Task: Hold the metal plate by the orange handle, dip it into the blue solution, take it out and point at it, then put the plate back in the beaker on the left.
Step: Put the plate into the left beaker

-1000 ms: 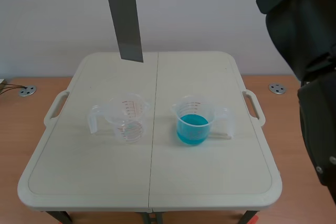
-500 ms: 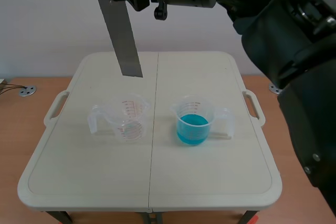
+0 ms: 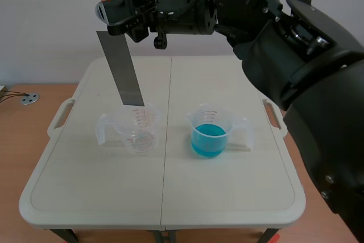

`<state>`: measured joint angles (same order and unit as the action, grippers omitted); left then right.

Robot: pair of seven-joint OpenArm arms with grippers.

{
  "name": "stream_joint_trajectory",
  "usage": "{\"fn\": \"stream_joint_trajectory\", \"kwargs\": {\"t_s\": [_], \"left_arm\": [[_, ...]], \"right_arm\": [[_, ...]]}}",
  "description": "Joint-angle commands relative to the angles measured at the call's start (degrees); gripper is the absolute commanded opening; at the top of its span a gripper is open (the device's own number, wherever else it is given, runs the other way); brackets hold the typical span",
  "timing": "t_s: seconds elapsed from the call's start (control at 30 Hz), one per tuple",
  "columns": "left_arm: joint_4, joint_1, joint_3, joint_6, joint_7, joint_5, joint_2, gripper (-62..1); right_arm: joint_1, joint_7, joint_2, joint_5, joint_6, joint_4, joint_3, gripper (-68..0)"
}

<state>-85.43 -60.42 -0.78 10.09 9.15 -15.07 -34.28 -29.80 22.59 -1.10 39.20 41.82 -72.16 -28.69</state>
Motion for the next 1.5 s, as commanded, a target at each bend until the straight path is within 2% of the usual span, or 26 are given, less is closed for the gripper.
{"fn": "stream_joint_trajectory", "kwargs": {"t_s": [0.0,0.77,1.47], "left_arm": [[-0.4,-0.3,0.0,0.2,-0.3,-0.3,0.2,-58.8],[-0.4,-0.3,0.0,0.1,-0.8,-0.3,0.2,-58.8],[-0.4,-0.3,0.0,0.1,-1.9,-0.3,0.3,-58.8]], "right_arm": [[-1.6,-1.2,0.5,0.8,0.2,0.1,-0.5,-66.0],[-1.3,-1.4,0.5,-0.3,0.2,2.4,-1.2,-66.0],[-1.3,-6.6,0.8,-0.7,0.9,12.4,-1.7,-66.1]]}}
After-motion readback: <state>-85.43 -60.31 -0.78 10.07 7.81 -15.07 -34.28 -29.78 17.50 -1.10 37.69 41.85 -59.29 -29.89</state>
